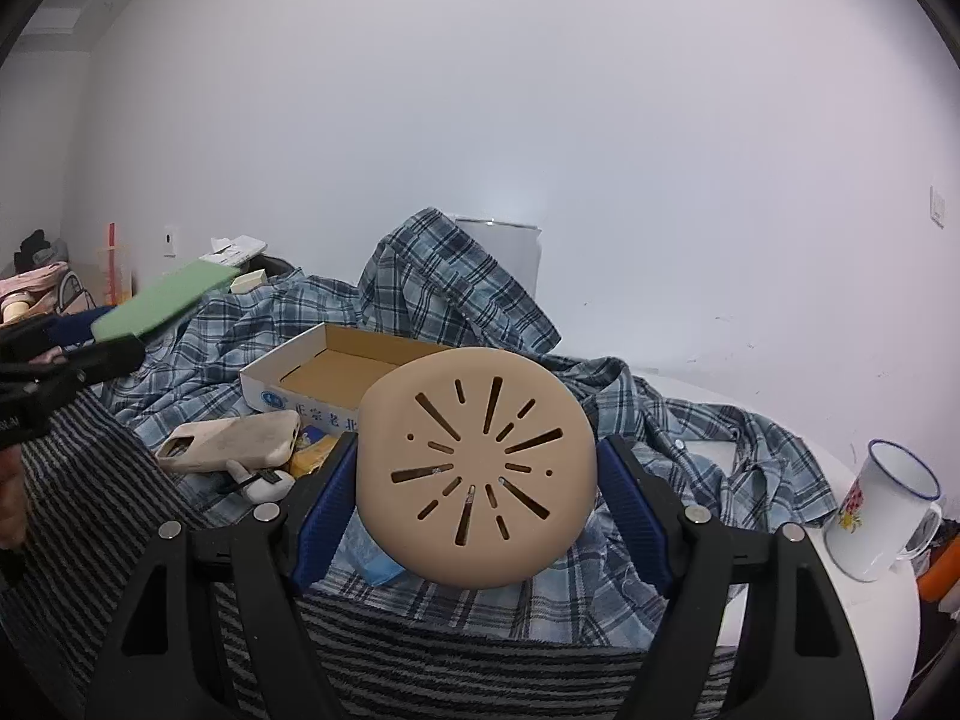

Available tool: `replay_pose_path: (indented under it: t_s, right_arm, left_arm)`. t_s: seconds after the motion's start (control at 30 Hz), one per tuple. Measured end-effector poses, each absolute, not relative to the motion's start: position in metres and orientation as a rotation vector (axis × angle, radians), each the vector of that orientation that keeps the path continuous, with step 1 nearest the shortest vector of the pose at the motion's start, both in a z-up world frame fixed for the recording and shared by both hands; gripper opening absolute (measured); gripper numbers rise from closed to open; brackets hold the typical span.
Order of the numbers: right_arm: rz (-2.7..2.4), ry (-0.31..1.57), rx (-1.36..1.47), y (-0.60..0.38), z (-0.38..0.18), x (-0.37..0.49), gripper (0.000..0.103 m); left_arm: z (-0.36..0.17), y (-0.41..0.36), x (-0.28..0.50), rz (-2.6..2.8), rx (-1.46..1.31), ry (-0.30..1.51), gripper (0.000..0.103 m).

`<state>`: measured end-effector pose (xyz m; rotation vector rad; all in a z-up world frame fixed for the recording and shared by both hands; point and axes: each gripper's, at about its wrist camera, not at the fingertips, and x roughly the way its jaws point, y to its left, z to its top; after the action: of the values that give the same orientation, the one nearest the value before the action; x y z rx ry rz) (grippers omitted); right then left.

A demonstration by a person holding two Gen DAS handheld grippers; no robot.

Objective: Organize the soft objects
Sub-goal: 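Lower the green pad and beige disc into the box and open both tools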

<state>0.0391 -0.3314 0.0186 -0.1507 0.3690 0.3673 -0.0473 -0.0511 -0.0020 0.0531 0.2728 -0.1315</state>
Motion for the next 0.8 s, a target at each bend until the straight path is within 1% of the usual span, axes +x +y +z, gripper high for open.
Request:
replay_pose_path:
  t_s: [0.17, 0.27, 0.37, 0.57, 0.7, 0.8]
  right_arm:
    - [0.397, 0.350, -0.099, -0.329, 0.044, 0.044, 0.077]
    - [0.391, 0.287, -0.070, -0.323, 0.071, 0.054, 0.077]
    - [0.372, 0.239, -0.112, -0.303, 0.096, 0.073, 0.077]
    - [0.338, 0.189, -0.099, -0.266, 0.123, 0.124, 0.077]
    - [0.282, 0.190, -0.064, -0.252, 0.119, 0.166, 0.077]
    - [0.251, 0.227, -0.062, -0.242, 0.106, 0.198, 0.077]
  left_arm:
    - [0.035, -0.047, -0.042, -0.115, 0.015, 0.198, 0.071]
    - [0.065, -0.047, -0.037, -0.077, 0.039, 0.082, 0.071]
    - [0.088, -0.050, -0.020, -0.051, 0.069, 0.011, 0.071]
    - [0.106, -0.047, 0.044, -0.032, 0.037, 0.030, 0.071]
    - [0.100, -0.041, 0.088, -0.047, 0.019, 0.070, 0.071]
    - [0.090, -0.037, 0.115, -0.039, 0.005, 0.114, 0.071]
